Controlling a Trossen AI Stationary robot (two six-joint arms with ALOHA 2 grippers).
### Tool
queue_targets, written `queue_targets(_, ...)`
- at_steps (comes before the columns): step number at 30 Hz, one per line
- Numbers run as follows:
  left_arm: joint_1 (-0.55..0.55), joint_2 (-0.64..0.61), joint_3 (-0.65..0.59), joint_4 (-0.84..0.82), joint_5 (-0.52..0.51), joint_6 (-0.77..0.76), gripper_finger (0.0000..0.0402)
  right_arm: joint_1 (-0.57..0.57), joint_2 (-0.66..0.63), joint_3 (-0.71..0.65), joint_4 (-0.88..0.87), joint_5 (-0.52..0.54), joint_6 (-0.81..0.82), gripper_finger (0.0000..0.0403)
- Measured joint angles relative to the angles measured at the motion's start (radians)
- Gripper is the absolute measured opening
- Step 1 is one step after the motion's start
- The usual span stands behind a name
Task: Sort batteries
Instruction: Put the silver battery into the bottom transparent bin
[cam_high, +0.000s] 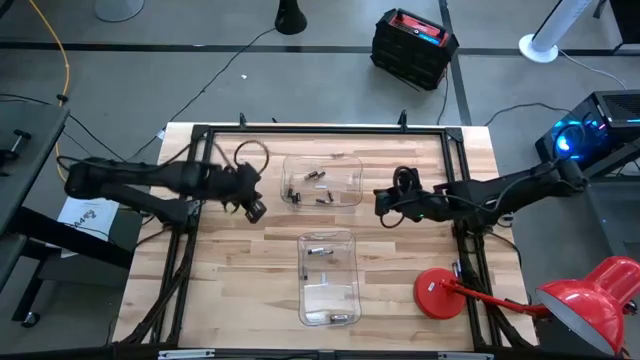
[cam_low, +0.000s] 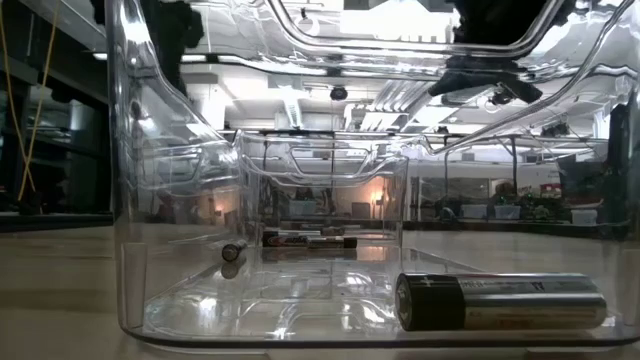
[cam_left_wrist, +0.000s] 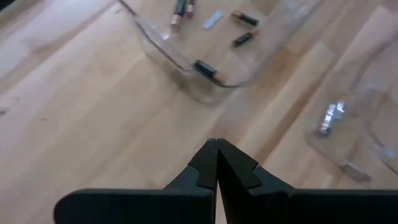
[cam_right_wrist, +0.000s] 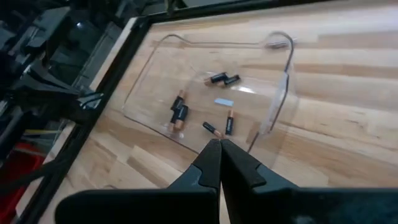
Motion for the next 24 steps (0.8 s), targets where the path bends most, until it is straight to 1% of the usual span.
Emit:
queue_targets(2,-0.06,0.002,-0.001,0.011,-0.038,-0.043,0.0002,0.005,-0.012,0.0,-0.003,-0.002,-0.031,0.0)
queue_targets(4,-0.089,0.009,-0.001,0.019,-0.056,-0.053,0.0002,0.004,-0.019,0.0,-0.006,0.0,-0.066,0.0)
queue_targets(7,-0.083,0.01,-0.001,0.016,-0.062,-0.061,0.0001,-0.038,-0.025,0.0,-0.004,0.0,-0.085,0.0)
queue_targets(8,-0.073,0.009,-0.001,0.011,-0.062,-0.073,0.0004,-0.067,-0.025,0.0,-0.002,-0.019,-0.095,0.0)
queue_targets(9,-0.061,0.006,-0.001,0.003,-0.062,-0.084,0.0009,-0.103,-0.024,0.0,0.005,-0.06,-0.116,0.0001)
queue_targets(12,-0.013,-0.012,-0.001,-0.003,-0.064,-0.089,0.003,-0.256,0.009,0.001,0.081,-0.262,-0.234,0.0014)
queue_targets(14,0.027,-0.021,0.008,-0.006,-0.064,-0.046,0.0051,-0.361,0.057,0.001,0.151,-0.378,-0.331,0.0033)
queue_targets(17,0.105,-0.028,0.044,0.0,-0.066,0.034,0.0086,-0.504,0.15,0.031,0.189,-0.501,-0.469,0.0078)
queue_targets(20,0.19,-0.029,0.092,0.013,-0.07,0.138,0.0118,-0.624,0.266,0.116,0.17,-0.569,-0.656,0.0133)
queue_targets(22,0.245,-0.029,0.118,0.037,-0.071,0.229,0.0135,-0.687,0.349,0.207,0.144,-0.588,-0.799,0.0169)
queue_targets(24,0.294,-0.029,0.135,0.081,-0.072,0.32,0.0148,-0.739,0.437,0.329,0.086,-0.592,-0.928,0.0197)
